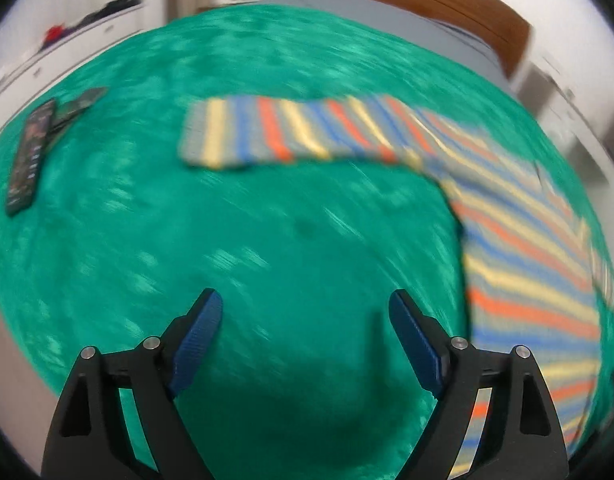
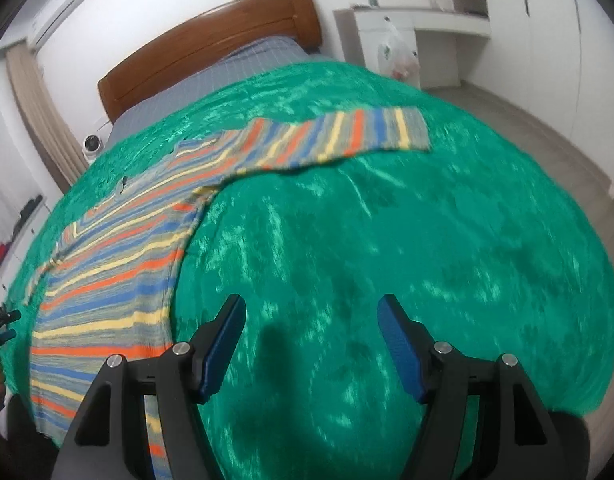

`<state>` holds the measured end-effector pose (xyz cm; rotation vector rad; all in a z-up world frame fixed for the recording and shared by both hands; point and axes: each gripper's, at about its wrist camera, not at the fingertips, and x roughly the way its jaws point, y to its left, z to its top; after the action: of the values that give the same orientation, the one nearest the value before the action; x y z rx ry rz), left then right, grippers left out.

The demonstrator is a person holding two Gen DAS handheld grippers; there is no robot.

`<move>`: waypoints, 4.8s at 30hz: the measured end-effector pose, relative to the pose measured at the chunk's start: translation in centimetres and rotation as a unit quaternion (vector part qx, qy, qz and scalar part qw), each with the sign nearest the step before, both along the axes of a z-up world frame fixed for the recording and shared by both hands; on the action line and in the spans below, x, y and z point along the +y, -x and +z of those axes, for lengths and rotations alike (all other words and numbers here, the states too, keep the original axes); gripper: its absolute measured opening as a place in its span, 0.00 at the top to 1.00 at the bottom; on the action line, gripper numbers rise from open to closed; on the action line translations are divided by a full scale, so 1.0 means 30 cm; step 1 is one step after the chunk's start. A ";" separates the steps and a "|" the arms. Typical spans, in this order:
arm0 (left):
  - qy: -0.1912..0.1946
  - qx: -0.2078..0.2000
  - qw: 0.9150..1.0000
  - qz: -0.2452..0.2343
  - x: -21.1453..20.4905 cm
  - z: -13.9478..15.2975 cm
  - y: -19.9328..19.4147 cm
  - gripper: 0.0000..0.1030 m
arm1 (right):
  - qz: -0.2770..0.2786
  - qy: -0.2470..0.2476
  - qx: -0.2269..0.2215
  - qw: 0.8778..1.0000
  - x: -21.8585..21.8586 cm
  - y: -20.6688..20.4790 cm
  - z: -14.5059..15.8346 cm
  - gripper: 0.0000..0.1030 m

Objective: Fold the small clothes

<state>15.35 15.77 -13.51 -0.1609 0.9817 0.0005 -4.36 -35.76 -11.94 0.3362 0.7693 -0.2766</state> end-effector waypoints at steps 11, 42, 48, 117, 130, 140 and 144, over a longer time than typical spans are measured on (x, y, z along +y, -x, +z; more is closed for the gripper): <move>-0.071 -0.037 0.997 -0.021 -0.081 -0.113 0.043 0.00 | -0.008 0.006 0.030 0.999 -0.025 -0.055 -0.111 0.27; -0.088 -0.056 0.994 -0.022 -0.099 -0.123 0.074 0.00 | -0.001 0.061 0.026 0.998 0.036 -0.076 -0.146 0.12; -0.089 -0.057 0.994 -0.022 -0.100 -0.124 0.076 0.00 | 0.000 0.061 0.026 0.998 0.037 -0.080 -0.150 0.11; -0.103 -0.042 0.994 0.007 -0.099 -0.126 -0.468 0.00 | 0.026 0.083 0.065 0.994 -0.173 -0.513 -0.159 0.00; -0.103 -0.042 0.994 0.007 -0.098 -0.127 -0.467 0.00 | 0.027 0.087 0.064 0.994 -0.149 -0.493 -0.150 0.00; -0.103 -0.042 0.994 0.007 -0.097 -0.127 -0.467 0.00 | 0.026 0.086 0.061 0.994 -0.151 -0.489 -0.151 0.00; -0.103 -0.042 0.994 0.007 -0.096 -0.127 -0.468 0.00 | 0.026 0.086 0.060 0.994 -0.150 -0.489 -0.151 0.00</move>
<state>29.39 12.88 -17.31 0.0218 0.8904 0.1077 10.30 -40.27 -16.46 0.1379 0.8656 -0.3134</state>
